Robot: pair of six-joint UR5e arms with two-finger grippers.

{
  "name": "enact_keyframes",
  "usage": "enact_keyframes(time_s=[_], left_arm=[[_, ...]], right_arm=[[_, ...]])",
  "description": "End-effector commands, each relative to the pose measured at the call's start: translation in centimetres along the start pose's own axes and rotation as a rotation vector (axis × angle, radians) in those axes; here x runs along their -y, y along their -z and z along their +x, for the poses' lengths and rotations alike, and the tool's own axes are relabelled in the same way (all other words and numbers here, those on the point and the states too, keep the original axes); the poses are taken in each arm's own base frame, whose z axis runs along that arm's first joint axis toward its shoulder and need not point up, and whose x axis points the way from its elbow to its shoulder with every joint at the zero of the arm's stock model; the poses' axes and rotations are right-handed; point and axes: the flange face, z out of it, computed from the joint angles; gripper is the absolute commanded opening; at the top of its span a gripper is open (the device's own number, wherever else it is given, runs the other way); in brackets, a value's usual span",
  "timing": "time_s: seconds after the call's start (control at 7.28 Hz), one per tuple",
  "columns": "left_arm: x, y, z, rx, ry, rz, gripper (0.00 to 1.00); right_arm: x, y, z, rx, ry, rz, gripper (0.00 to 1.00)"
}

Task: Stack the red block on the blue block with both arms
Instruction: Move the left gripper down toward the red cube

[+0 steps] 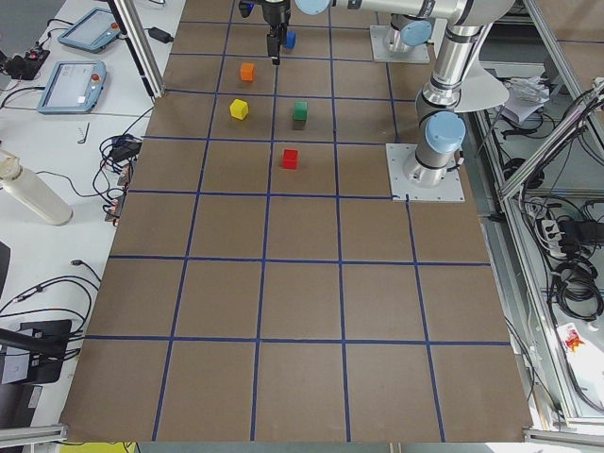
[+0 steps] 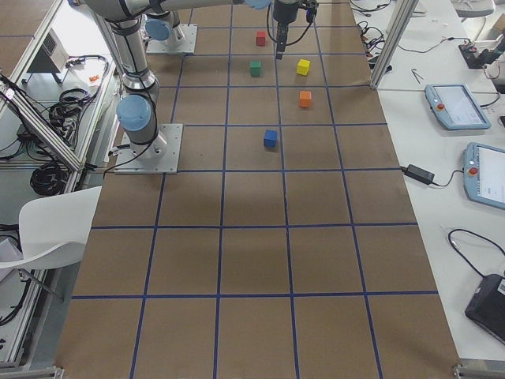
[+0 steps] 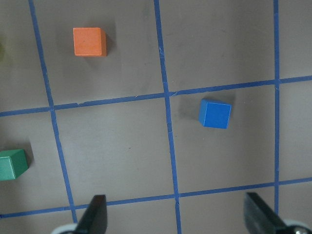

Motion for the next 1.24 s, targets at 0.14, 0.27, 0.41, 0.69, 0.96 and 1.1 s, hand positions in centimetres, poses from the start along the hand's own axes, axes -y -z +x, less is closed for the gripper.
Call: enact_keyframes(time_s=[0.14,0.27,0.41,0.69,0.96,1.1], left_arm=[[0.0,0.0,0.1,-0.006,-0.004,0.000,1.00],[0.1,-0.2,0.1,-0.006,-0.003,-0.002,1.00],[0.1,-0.3,0.1,-0.008,-0.004,-0.004,1.00],[0.2,-0.4,-0.1,-0.002,-0.005,-0.007,1.00],[0.1,0.1,-0.9,0.002,0.008,0.005,1.00],[0.2,-0.5,-1.6,0.007,0.004,-0.010,1.00]], right_arm=[[0.1,0.1,0.1,-0.001,0.005,0.002,1.00],[0.1,0.1,0.2,-0.001,0.002,0.001,1.00],[0.1,0.1,0.2,0.000,0.002,0.002,1.00],[0.1,0.1,0.2,-0.003,0.004,0.001,1.00],[0.0,-0.1,0.2,-0.002,-0.005,-0.004,1.00],[-0.1,0.0,0.2,-0.004,0.002,-0.005,1.00]])
